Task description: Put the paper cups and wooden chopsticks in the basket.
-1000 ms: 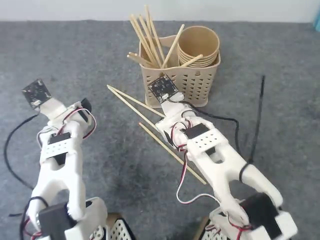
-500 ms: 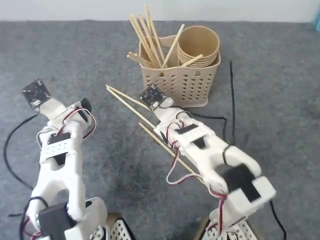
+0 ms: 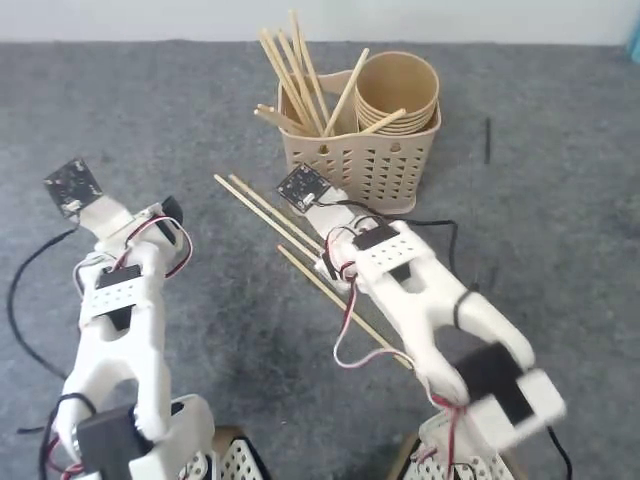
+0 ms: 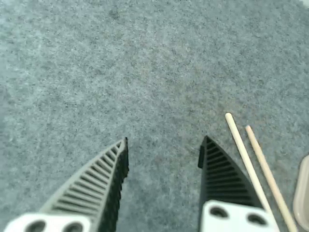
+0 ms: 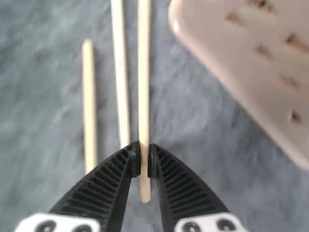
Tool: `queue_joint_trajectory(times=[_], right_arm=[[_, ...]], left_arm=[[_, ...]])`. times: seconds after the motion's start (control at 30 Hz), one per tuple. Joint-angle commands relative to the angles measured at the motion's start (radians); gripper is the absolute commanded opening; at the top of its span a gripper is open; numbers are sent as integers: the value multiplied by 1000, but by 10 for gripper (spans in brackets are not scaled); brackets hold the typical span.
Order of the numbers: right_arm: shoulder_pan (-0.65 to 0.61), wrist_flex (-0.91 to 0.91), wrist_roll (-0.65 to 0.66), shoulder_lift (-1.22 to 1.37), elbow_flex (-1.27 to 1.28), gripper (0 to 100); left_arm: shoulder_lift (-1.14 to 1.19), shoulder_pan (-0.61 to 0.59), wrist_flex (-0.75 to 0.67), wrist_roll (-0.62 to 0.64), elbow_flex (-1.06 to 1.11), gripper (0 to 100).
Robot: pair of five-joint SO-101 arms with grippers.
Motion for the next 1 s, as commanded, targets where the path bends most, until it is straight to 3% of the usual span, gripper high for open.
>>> queue_joint_trajectory(times=[0.0,0.33,0.53,0.7,0.83,0.97], right_arm=[[7,302,15,-294,9,8],[12,449,20,-843,439,9],[2,440,132,-1038,509,10],[-124,363,130,-1032,500,36],[-199,191,104,-921,491,127],[-229,-16,60,-710,428,113]], left_arm=[[-5,0,-31,9,-45,228],[-5,-2,-31,9,-44,228],[-5,-5,-31,9,-42,228],[-5,-71,-31,25,-64,228],[31,-164,-31,127,-111,228],[198,-252,-23,250,-246,228]])
